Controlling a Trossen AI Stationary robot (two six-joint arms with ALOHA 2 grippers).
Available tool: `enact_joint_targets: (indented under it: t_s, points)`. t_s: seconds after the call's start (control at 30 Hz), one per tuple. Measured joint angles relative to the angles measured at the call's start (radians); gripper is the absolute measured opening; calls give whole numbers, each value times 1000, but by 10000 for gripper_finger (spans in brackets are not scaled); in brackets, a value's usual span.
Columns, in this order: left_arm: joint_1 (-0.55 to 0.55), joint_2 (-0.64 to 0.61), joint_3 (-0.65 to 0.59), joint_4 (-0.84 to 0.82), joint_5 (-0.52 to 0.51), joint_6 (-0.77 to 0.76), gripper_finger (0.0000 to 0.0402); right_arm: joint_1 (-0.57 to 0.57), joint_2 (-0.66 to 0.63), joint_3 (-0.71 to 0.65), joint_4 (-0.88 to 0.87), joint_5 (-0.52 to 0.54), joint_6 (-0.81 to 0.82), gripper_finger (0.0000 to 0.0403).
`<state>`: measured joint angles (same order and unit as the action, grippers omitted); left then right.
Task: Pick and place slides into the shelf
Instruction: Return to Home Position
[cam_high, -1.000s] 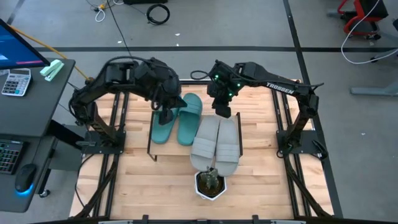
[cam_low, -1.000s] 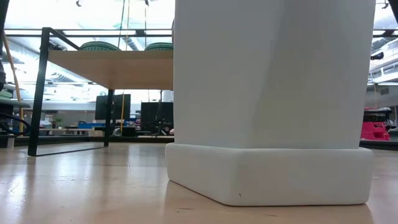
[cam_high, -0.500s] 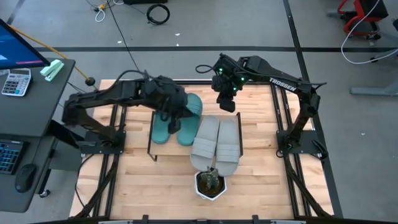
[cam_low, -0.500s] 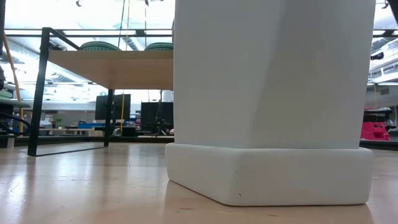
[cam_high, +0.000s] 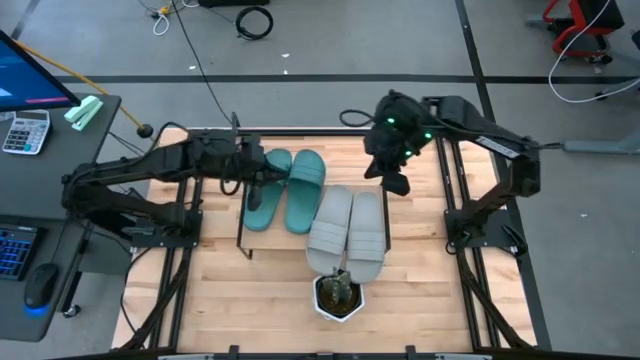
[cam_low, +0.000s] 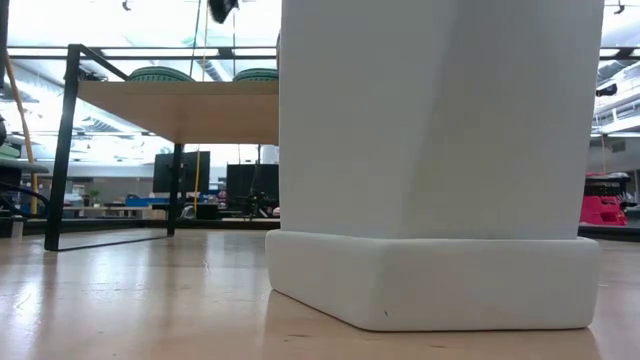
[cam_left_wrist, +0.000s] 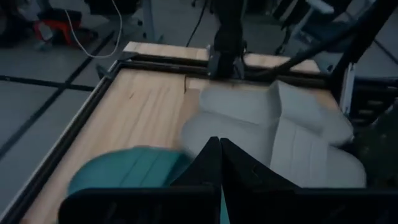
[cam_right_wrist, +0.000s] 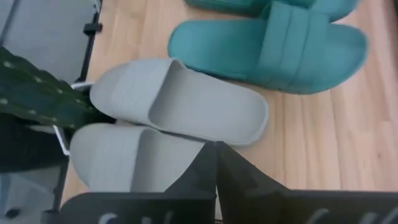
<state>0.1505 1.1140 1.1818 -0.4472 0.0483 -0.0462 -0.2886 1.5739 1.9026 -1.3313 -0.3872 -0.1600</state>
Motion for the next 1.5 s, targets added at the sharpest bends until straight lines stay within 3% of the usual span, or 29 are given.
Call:
enact_joint_targets:
  t_s: [0.3,0.57,0.73,1.03,1.23,1.5]
  points:
    - [13,-184,-306,396,3,39,4,56,-171,-128,131,135,217,2]
    - [14,-336,-427,420,0,23,3,92,-326,-427,447,158,458,1]
    - [13,-463,-509,461,-31,4,5,113,-349,-549,573,162,572,0]
    - [-4,-690,-685,654,-69,3,3,154,-323,-553,617,174,659,0]
    - [-40,-780,-781,671,-173,11,3,153,-324,-552,665,186,721,0]
    - [-70,-864,-908,758,-214,17,3,152,-324,-552,668,195,779,0]
